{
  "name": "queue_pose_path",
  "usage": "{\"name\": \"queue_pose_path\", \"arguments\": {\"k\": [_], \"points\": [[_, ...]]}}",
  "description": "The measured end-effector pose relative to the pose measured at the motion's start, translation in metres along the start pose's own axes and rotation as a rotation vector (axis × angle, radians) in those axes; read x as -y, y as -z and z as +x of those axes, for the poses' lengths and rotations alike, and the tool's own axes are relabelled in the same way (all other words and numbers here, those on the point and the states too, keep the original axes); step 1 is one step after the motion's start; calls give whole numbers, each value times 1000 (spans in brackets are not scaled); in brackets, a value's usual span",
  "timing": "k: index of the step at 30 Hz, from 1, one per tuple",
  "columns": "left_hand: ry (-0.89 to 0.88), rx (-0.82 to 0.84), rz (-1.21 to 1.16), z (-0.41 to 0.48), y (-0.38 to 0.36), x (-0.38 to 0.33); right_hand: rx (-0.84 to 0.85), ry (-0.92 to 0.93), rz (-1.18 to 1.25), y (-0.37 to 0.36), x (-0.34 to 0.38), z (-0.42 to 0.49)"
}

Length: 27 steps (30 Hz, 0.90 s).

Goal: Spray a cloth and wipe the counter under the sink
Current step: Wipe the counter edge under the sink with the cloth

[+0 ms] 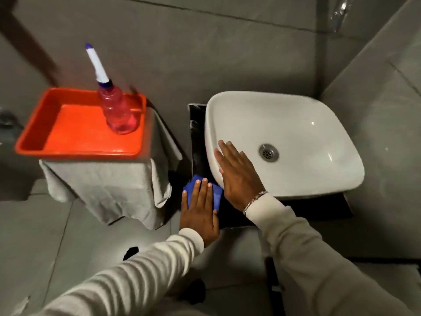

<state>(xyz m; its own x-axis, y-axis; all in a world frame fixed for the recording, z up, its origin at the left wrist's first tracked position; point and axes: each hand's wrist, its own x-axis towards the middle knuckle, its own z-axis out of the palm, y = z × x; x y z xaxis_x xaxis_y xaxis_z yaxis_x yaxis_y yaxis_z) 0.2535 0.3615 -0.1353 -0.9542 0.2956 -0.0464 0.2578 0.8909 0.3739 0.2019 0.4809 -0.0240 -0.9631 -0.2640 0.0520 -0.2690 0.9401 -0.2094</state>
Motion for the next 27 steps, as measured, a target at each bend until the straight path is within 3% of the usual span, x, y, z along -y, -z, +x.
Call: {"name": "queue_pose_path", "arguments": {"k": [6, 11, 16, 20, 27], "points": [[69, 5, 11, 57, 7, 9, 172, 98, -129, 4, 8, 38], [66, -58, 35, 63, 6, 11, 257, 22, -204, 1, 21, 85], [74, -88, 13, 47, 0, 9, 203, -65, -178, -8, 27, 99], [155, -33, -206, 101, 17, 19, 153, -80, -95, -14, 26, 99], [119, -4, -150, 153, 11, 45, 92, -40, -38, -17, 26, 99]]}}
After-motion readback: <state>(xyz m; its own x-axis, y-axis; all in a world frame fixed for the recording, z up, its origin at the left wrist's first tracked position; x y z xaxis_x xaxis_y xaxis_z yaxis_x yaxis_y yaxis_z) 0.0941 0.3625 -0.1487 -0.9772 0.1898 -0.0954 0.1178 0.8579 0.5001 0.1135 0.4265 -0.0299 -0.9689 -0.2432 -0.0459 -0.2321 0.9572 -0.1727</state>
